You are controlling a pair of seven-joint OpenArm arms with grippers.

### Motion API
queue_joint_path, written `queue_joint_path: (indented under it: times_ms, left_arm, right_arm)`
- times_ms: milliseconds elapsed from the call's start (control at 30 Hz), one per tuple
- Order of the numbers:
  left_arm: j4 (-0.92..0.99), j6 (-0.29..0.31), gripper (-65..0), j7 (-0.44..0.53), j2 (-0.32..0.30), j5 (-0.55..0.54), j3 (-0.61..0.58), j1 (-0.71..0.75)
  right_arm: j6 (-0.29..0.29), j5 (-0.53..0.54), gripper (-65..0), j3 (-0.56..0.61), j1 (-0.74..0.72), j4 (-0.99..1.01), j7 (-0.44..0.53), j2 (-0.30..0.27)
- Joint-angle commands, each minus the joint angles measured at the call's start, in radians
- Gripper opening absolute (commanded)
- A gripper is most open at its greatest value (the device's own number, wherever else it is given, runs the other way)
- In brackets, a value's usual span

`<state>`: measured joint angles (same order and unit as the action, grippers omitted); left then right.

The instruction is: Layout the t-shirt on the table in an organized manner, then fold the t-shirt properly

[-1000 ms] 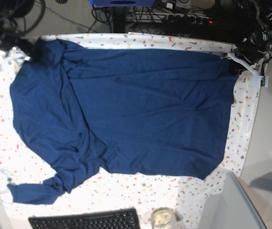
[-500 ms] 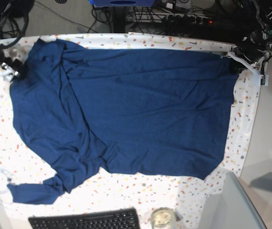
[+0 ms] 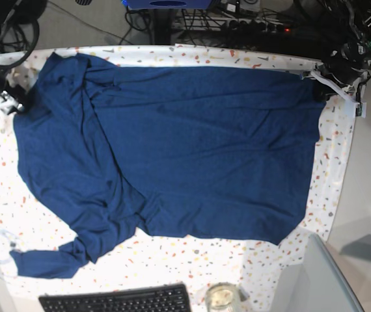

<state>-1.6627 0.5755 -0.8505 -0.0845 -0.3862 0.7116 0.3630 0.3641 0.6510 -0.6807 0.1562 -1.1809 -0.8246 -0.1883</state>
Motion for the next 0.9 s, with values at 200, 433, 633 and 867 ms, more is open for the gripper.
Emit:
queue_joint_path:
  times_ms: [200,433,633,867]
  left_arm:
    - [-0.012,0.004,-65.0,0.015,-0.01,-0.01,0.006,0.001]
    - [-0.012,0.004,-65.0,0.017,-0.01,-0.01,0.006,0.005]
    - [-0.014,0.004,-65.0,0.017,-0.01,-0.01,0.006,0.006]
    - [-0.014,0.004,-65.0,0.017,-0.005,-0.01,0.0,0.006]
  right_arm:
    - [0.005,0.002,-64.5,-0.001,-0.002,0.0,-0.014,-0.03]
    - [0.005,0.003,-64.4,-0.012,0.004,-0.008,-0.014,-0.066]
    - [0.0,0.003,-64.4,-0.012,0.0,-0.009,-0.014,-0.093]
    - [-0.004,0.002,-63.5,-0.001,-0.017,-0.009,-0.035,-0.113]
